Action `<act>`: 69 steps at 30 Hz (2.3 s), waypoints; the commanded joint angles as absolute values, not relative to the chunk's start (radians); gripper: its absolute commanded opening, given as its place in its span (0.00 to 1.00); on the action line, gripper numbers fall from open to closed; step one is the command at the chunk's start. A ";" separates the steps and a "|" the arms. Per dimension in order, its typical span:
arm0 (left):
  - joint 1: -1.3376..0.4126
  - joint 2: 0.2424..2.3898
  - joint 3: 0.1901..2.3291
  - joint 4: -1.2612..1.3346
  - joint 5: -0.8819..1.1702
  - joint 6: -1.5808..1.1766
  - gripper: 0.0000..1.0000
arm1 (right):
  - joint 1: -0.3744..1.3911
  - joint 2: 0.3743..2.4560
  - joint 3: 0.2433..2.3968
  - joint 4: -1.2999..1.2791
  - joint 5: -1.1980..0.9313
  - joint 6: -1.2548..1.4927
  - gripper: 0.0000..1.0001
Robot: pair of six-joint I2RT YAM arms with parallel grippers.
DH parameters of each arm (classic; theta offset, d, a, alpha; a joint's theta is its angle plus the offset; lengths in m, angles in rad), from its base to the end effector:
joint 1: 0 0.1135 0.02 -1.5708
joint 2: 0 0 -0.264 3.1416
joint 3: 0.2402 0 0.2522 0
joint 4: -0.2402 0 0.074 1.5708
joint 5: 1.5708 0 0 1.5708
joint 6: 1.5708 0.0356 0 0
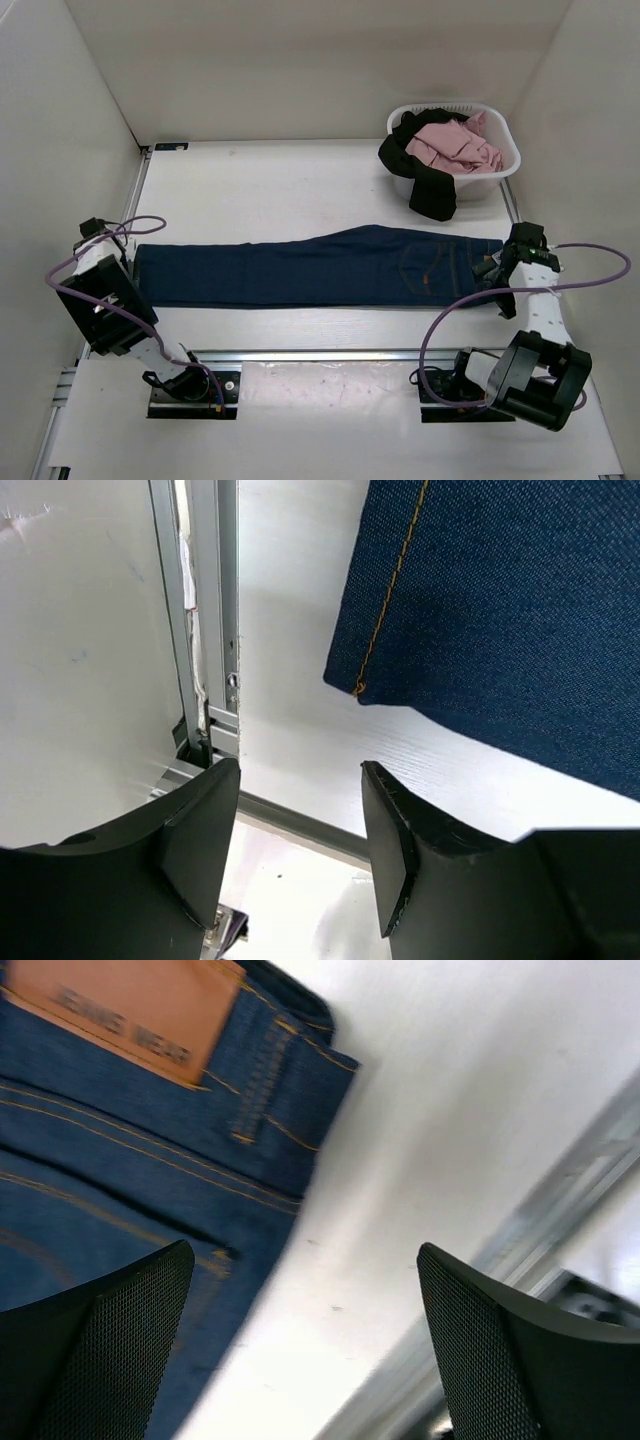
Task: Fold and stack the trousers
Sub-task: Fold the trousers
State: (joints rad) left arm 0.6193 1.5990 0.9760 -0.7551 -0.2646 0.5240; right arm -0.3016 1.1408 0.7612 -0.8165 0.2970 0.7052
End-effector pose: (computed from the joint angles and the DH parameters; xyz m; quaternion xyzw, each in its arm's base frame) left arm 0.2243 0.1714 0.1768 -0.0597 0.9849 0.1620 0.0092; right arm 0.1872 -0.0691 0.2179 0.4929 0.8379 -0.1055 0.2096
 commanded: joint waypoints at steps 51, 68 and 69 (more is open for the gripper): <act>0.229 1.735 1.049 -0.888 -0.218 0.362 0.66 | 1.010 1.411 1.334 -0.907 1.155 0.837 0.00; 0.206 1.726 0.997 -0.868 -0.282 0.299 0.66 | 1.355 1.957 1.624 -1.249 1.161 1.479 0.00; 0.206 1.717 0.997 -0.868 -0.273 0.299 0.66 | 1.342 1.988 1.624 -1.240 1.140 1.479 0.00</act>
State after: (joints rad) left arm 0.2058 1.7451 1.0321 -0.8860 -0.2745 0.3222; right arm 1.3495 1.9339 1.6093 -1.2175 1.1252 1.3693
